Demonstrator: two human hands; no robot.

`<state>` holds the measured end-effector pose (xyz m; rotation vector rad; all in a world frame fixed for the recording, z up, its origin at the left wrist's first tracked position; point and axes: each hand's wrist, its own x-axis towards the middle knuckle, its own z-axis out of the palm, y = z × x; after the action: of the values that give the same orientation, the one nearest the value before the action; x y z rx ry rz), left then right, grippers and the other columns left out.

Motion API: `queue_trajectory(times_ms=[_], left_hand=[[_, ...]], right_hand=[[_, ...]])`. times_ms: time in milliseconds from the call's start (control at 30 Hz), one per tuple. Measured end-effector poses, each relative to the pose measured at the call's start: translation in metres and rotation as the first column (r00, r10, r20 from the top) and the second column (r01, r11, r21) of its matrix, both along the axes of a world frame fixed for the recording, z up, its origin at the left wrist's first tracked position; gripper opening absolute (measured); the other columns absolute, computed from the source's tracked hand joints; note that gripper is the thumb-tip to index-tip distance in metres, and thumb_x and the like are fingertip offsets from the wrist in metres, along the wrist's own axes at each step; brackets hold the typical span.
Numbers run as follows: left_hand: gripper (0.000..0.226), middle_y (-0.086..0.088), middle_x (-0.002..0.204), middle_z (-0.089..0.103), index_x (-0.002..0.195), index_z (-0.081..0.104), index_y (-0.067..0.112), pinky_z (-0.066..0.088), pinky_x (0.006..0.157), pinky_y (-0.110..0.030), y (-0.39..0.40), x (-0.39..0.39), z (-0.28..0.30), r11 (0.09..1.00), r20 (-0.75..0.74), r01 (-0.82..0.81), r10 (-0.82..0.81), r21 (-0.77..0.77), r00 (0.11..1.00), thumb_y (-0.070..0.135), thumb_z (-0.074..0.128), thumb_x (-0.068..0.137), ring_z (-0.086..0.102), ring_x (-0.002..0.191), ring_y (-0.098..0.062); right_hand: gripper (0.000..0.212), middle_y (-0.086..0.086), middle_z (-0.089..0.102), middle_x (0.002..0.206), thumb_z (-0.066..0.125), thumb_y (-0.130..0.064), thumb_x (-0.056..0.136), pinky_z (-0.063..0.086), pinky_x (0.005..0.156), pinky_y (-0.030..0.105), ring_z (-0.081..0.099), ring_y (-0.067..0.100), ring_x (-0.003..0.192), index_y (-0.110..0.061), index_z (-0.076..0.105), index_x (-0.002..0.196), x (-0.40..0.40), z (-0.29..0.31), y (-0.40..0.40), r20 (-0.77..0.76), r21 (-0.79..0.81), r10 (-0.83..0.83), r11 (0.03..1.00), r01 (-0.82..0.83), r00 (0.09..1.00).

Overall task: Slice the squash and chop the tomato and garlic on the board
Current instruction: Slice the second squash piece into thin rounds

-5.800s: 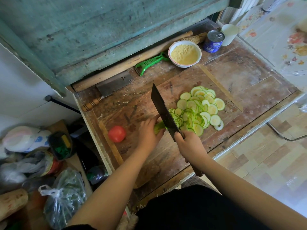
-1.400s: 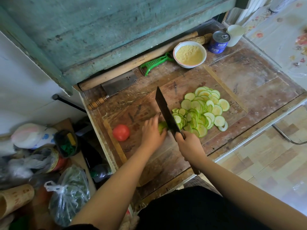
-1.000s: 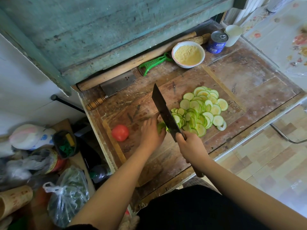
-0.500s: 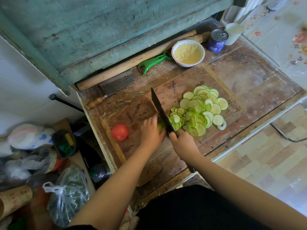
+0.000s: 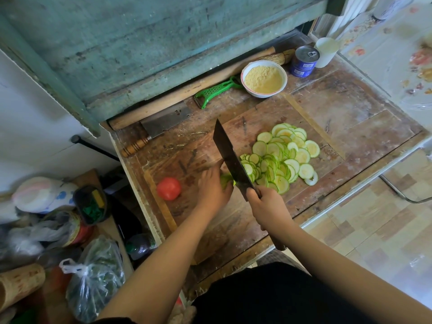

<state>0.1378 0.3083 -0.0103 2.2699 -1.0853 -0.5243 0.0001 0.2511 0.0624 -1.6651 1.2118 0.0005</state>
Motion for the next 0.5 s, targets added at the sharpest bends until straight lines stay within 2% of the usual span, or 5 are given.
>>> queue_trajectory(times_ms=[167, 367, 500], left_hand=[[0.063, -0.004, 0.118, 0.058, 0.139, 0.039, 0.018, 0.035, 0.088, -0.037, -0.001, 0.0, -0.003, 1.0, 0.017, -0.02, 0.02, 0.0, 1.0, 0.025, 0.065, 0.082, 0.047, 0.108, -0.024], [0.063, -0.001, 0.117, 0.059, 0.138, 0.04, 0.02, 0.037, 0.087, -0.036, -0.003, 0.0, -0.008, 1.0, 0.015, -0.026, 0.026, -0.006, 1.0, 0.029, 0.066, 0.081, 0.048, 0.107, -0.022], [0.064, -0.002, 0.13, 0.053, 0.14, 0.038, 0.017, 0.035, 0.096, -0.038, -0.003, 0.001, -0.007, 1.0, 0.013, -0.021, 0.02, 0.013, 1.0, 0.028, 0.064, 0.083, 0.044, 0.117, -0.024]], right_hand=[[0.031, 0.002, 0.04, 0.052, 0.042, -0.03, 0.089, 0.043, 0.05, 0.037, 0.038, 0.02, 0.047, -0.005, 0.046, 0.071, 0.001, -0.001, 0.0, -0.004, -0.008, 0.005, 1.0, -0.005, 1.0], [0.03, 0.002, 0.041, 0.055, 0.042, -0.031, 0.09, 0.049, 0.052, 0.04, 0.04, 0.019, 0.047, -0.01, 0.042, 0.07, 0.004, -0.006, 0.003, -0.04, -0.01, 0.002, 1.0, -0.003, 0.999], [0.031, 0.003, 0.044, 0.056, 0.043, -0.032, 0.09, 0.052, 0.055, 0.046, 0.043, 0.02, 0.048, -0.01, 0.044, 0.068, 0.012, -0.01, 0.002, -0.064, 0.017, 0.012, 1.0, -0.011, 0.998]])
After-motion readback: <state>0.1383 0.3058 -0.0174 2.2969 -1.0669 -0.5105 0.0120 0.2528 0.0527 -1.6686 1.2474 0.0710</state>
